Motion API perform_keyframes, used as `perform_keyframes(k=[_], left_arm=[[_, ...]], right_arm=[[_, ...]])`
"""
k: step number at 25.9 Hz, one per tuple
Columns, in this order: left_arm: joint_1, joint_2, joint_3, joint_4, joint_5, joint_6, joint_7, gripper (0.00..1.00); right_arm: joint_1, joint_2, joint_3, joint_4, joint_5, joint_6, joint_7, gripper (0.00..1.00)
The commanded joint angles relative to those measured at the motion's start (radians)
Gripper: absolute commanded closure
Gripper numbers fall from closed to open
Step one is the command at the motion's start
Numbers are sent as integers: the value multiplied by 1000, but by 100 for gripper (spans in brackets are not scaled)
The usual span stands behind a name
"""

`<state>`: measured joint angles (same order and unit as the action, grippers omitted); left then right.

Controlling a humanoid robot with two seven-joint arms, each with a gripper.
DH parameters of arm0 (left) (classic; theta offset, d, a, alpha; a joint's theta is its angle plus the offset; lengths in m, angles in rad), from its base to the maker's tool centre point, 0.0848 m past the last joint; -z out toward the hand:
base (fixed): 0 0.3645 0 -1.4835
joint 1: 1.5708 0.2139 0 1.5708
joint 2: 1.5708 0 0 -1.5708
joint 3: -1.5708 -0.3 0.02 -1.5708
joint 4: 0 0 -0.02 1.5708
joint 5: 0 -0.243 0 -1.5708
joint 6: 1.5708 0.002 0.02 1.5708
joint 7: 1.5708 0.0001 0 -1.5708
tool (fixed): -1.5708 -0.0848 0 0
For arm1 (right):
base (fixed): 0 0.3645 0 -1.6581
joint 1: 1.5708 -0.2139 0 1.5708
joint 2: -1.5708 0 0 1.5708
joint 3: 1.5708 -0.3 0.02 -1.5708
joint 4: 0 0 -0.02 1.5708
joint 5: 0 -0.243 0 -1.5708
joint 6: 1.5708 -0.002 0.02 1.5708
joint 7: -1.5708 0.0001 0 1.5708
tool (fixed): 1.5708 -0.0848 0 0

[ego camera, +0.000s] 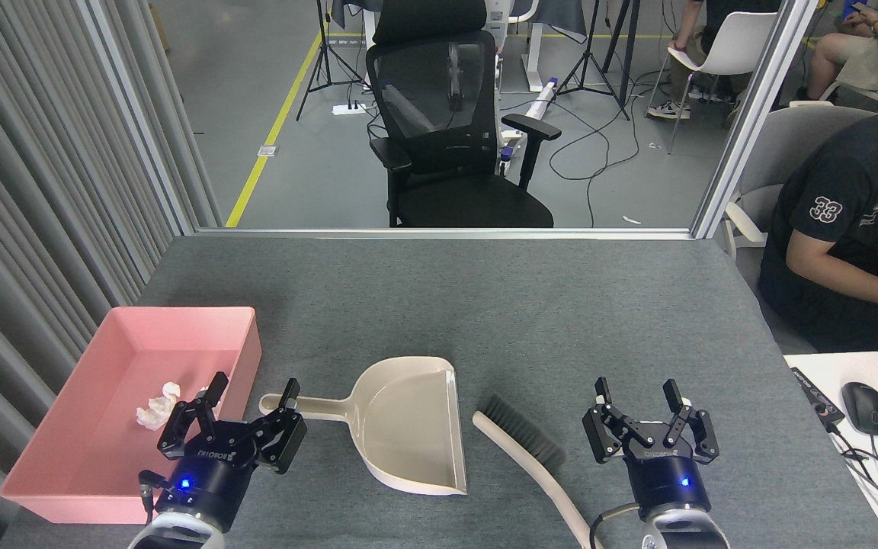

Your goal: Sweep and dump garbage into bin

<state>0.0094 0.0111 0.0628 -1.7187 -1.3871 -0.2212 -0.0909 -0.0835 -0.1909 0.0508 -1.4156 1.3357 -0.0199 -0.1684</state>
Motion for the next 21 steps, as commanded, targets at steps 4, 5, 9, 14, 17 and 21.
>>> perform_keyframes(k=[4, 5, 9, 14, 17, 21], left_arm=[[18, -37, 89, -1, -82, -1, 5, 1], [24, -42, 95, -1, -85, -3, 5, 1], [58, -56, 101, -5, -87, -4, 13, 1], [61, -66, 132, -7, -87, -4, 16, 1], [61, -77, 149, -7, -87, -6, 19, 1], [61, -86, 149, -7, -87, -7, 16, 1]], right_arm=[[-5, 33, 37, 4, 10, -3, -48, 2], [-7, 42, 43, 4, 10, -3, -48, 2], [-28, 53, 64, 4, 13, 3, -43, 2], [-30, 47, 66, 4, 13, 0, -43, 2], [-28, 48, 69, 6, 13, 0, -43, 2], [-25, 50, 69, 6, 13, 0, -43, 2]])
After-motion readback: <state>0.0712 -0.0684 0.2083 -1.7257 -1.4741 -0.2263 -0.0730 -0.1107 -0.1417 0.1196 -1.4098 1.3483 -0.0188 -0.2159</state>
